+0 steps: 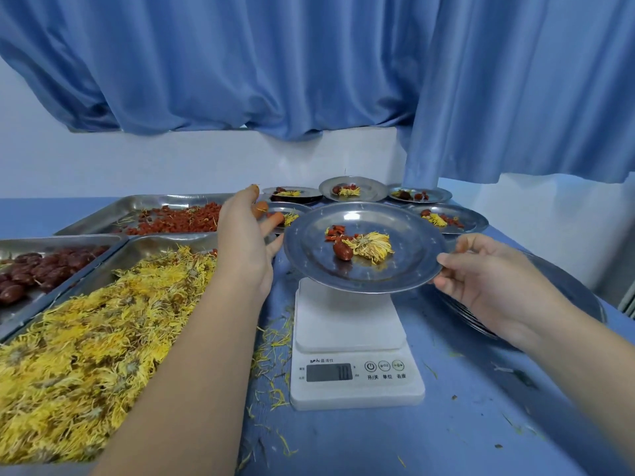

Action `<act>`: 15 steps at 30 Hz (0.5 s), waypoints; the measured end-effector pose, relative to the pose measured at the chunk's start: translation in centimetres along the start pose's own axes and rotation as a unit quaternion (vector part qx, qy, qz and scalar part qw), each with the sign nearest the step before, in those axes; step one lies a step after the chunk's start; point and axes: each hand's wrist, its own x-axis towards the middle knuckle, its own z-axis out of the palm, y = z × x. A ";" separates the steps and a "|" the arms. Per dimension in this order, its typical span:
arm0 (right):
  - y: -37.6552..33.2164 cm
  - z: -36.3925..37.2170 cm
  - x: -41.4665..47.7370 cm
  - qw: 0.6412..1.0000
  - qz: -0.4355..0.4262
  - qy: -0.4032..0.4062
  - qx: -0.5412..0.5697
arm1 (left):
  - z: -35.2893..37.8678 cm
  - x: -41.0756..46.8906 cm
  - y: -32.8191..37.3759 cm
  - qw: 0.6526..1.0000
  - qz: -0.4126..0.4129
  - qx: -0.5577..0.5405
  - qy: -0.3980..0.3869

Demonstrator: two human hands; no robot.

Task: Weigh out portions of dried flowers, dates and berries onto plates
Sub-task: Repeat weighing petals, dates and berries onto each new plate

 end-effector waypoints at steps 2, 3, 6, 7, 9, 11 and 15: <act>-0.8 0.4 1.1 1.000 -0.006 0.007 0.000 | -0.1 -0.1 0.2 1.000 -0.010 -0.012 0.000; -1.2 0.7 1.8 1.000 -0.011 0.010 -0.005 | -0.2 -0.2 0.2 1.000 -0.020 -0.019 -0.002; -2.7 2.1 4.5 0.999 -0.023 0.040 -0.021 | -0.4 -0.1 0.3 0.998 -0.048 -0.047 -0.011; -3.1 2.5 5.7 0.998 -0.027 0.054 -0.018 | -0.4 -0.1 0.4 0.997 -0.055 -0.059 -0.014; -3.5 3.3 8.3 0.997 -0.030 0.075 0.004 | -0.5 -0.1 0.5 0.994 -0.067 -0.081 -0.017; -3.3 4.3 10.7 0.994 -0.024 0.104 0.005 | -0.6 -0.1 0.6 0.992 -0.078 -0.095 -0.021; -1.4 6.3 14.7 0.986 0.001 0.166 0.033 | -0.7 0.0 0.7 0.989 -0.097 -0.108 -0.025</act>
